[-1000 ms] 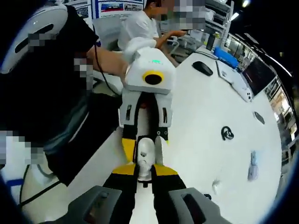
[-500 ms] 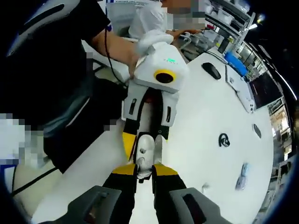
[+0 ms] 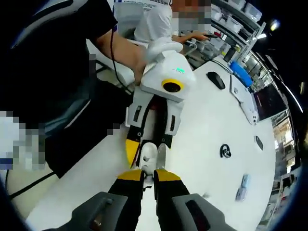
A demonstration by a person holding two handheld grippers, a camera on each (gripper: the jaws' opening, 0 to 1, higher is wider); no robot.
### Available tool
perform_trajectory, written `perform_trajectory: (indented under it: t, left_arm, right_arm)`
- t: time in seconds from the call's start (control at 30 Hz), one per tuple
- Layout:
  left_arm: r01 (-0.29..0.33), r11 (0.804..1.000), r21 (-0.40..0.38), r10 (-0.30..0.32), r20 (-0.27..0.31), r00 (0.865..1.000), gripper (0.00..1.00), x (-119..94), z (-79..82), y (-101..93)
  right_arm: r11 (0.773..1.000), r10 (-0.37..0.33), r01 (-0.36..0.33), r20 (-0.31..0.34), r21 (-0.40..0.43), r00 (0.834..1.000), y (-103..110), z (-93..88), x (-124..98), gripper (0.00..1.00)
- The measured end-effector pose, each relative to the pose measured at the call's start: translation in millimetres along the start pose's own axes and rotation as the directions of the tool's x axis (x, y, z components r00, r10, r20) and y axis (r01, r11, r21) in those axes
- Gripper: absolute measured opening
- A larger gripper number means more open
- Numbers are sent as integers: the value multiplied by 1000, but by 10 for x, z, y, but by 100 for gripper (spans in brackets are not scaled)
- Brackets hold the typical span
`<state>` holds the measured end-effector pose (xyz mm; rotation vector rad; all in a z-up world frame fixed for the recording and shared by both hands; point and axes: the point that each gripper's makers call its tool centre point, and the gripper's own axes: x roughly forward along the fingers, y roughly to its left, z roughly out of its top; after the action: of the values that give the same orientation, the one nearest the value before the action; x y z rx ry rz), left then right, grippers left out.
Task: Pick up the earbuds from the table and place the earbuds into the earbud case
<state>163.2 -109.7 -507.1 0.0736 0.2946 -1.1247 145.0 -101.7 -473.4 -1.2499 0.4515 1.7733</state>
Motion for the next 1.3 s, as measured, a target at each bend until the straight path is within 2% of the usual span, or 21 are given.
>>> perform_trajectory:
  t: [0.27,0.33,0.57,0.67,0.77,0.8,0.87,0.97,1.07,1.13,1.17,1.3]
  left_arm:
    - [0,1000,1,0,0,1000,25,0,0,-4]
    - [0,1000,1,0,0,1000,25,0,1,-4]
    - [1,1000,0,-1,0,1000,25,1,0,-8]
    - [0,1000,2,0,0,1000,25,0,0,-10]
    - [-2,1000,2,2,0,1000,25,-1,-1,-11]
    - [-2,1000,2,2,0,1000,25,-1,-1,-12]
    - [-2,1000,2,2,0,1000,25,-1,-1,-13]
    - [-2,1000,2,2,0,1000,25,-1,-1,-12]
    - [-1,1000,2,1,0,1000,25,0,-1,-12]
    - [-2,1000,2,2,0,1000,25,0,-1,-11]
    - [-2,1000,2,2,0,1000,25,1,-2,-9]
    - [-4,1000,4,4,-1,1000,25,3,-4,-7]
  right_arm:
    - [999,-4,4,2,-33,1000,22,78,30,6]
    - [1000,-21,21,7,8,1000,9,82,29,8]
    - [992,-99,96,36,76,994,-6,91,-112,12]
    - [969,-123,116,20,220,992,46,-4,-185,13]
    - [947,-164,149,32,284,986,53,-78,-220,13]
    - [932,-176,153,44,329,983,65,-91,-221,13]
    - [887,-212,156,85,435,974,43,-92,-207,13]
    - [831,-256,144,138,538,957,39,-96,-132,12]
    - [814,-295,172,140,554,945,-2,-153,-83,12]
    - [787,-344,192,159,587,926,-62,-132,-77,12]
    - [782,-356,201,160,590,921,-76,-136,-72,12]
    - [786,-385,231,162,573,909,-102,-137,-66,11]
